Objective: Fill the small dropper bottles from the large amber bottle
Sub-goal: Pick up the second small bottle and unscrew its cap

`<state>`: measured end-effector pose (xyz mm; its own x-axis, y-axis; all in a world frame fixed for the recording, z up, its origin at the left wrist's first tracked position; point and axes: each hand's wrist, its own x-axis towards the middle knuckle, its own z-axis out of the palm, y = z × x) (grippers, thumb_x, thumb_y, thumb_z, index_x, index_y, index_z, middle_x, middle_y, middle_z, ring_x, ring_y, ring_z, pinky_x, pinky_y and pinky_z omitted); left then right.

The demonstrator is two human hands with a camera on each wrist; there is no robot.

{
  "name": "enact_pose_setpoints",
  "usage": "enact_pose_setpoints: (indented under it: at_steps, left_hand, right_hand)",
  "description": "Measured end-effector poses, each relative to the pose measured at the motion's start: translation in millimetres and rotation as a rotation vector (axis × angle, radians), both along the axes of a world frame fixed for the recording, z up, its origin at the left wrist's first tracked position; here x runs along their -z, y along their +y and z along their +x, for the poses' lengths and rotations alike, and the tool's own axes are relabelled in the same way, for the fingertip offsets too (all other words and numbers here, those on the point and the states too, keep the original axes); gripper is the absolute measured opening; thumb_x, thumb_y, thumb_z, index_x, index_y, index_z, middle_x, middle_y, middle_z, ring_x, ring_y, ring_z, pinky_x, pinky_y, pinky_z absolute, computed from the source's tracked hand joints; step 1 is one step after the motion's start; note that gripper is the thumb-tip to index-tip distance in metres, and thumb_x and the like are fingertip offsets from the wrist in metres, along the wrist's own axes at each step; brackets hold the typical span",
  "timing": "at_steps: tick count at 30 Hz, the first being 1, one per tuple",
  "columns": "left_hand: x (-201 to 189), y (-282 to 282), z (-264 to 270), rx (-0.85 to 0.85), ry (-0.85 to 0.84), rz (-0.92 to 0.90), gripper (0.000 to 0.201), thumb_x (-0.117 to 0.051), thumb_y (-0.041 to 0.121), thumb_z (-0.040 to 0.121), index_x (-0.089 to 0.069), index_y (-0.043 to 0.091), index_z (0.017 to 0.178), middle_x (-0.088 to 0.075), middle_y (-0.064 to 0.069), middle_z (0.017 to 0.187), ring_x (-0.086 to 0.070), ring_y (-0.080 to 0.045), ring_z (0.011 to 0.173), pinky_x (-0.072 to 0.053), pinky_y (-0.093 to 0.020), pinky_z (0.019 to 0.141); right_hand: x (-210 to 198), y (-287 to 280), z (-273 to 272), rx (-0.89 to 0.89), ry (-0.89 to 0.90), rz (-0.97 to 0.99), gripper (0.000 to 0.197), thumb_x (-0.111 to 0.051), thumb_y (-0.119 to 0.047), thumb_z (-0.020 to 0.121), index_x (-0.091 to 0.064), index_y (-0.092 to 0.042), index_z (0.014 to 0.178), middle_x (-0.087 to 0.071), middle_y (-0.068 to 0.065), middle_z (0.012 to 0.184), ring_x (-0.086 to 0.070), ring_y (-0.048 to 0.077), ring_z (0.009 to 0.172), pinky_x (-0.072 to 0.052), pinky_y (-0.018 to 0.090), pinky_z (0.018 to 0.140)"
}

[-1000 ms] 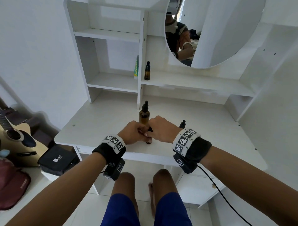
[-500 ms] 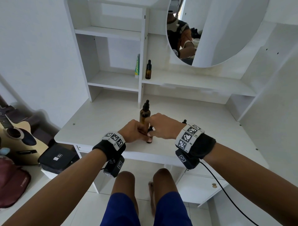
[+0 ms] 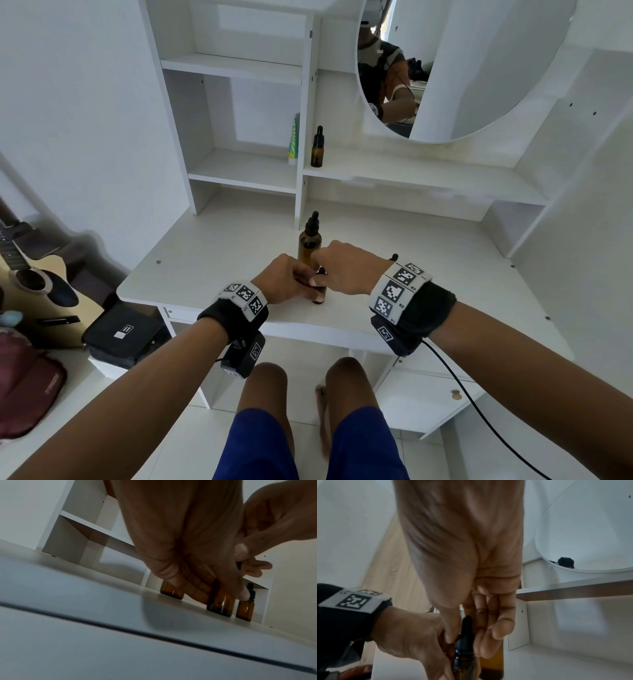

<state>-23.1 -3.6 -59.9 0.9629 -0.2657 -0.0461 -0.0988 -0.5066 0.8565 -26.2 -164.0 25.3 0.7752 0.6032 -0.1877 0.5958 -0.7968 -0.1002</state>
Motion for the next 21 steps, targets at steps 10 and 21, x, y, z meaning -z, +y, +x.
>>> enact_pose_setpoints:
  at_steps: [10,21]
  left_hand:
    - [1.2,-0.4,0.0,0.006,-0.013,0.005,0.020,-0.089,0.018,0.065,-0.079,0.014,0.082,-0.077,-0.001,0.082,-0.072,-0.017,0.083,-0.056,-0.031,0.086]
    - [0.2,-1.3,-0.1,-0.002,-0.017,-0.003,0.019,-0.089,0.014,0.066,-0.079,0.013,0.083,-0.076,0.001,0.080,-0.071,-0.007,0.076,-0.052,-0.018,0.075]
  right_hand:
    - [-3.7,-3.1,2.3,-0.039,0.068,0.038,0.019,-0.062,-0.017,0.089,-0.066,-0.015,0.107,-0.063,0.007,0.098,-0.063,0.026,0.088,-0.051,0.035,0.073]
    - [-7.7,-2.0,4.4,-0.050,0.086,0.035,0.025,-0.060,-0.004,0.086,-0.069,-0.016,0.106,-0.061,0.003,0.094,-0.061,0.024,0.084,-0.039,0.023,0.058]
